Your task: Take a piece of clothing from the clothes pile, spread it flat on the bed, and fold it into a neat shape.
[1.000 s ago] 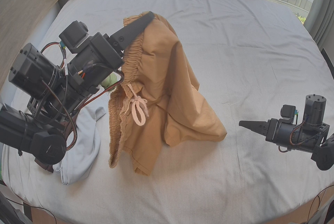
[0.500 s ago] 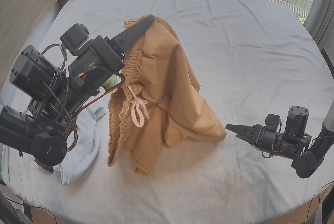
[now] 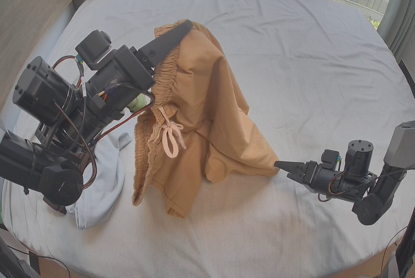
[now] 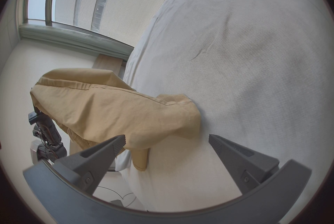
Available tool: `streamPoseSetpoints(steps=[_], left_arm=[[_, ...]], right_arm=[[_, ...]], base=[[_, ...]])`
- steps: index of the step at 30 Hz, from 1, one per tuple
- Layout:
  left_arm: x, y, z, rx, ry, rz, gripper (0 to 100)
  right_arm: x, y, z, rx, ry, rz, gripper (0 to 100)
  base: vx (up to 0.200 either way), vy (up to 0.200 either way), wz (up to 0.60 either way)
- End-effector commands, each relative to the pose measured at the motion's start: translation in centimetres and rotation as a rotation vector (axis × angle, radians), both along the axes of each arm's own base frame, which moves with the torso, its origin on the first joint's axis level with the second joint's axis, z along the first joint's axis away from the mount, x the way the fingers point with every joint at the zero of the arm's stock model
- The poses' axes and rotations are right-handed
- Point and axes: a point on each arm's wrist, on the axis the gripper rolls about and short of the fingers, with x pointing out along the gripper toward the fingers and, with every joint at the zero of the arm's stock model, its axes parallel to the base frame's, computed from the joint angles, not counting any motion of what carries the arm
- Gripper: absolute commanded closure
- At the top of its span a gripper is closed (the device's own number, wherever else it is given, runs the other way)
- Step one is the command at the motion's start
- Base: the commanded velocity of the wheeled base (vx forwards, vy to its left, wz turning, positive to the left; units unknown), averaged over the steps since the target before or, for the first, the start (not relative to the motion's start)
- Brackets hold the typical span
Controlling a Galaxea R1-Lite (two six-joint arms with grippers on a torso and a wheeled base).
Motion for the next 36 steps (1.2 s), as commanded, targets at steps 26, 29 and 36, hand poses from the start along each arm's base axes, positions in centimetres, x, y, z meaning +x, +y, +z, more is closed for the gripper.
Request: streamPoseSetpoints(steps=[26,29,36], left_arm=[[-0.2,0.0,0.1,-0.001,-0.002,-0.001,100],[-0.2,0.1,0.1,-0.002,-0.003,-0.001,100],[-0.2,0.1,0.1,-0.001,-0.002,-0.001,100]], right_arm=[[2.7,2.3,-2.8,0.098,-0.002,0.048,0],[2.9,2.4,-2.7,0.099,-0.017,0.048,0],[3.9,2.6,-2.0,0.109,-0.066,0.044,0]], base=[[0.000,0.000,0.00],[0.000,0.000,0.00],[0.000,0.000,0.00]])
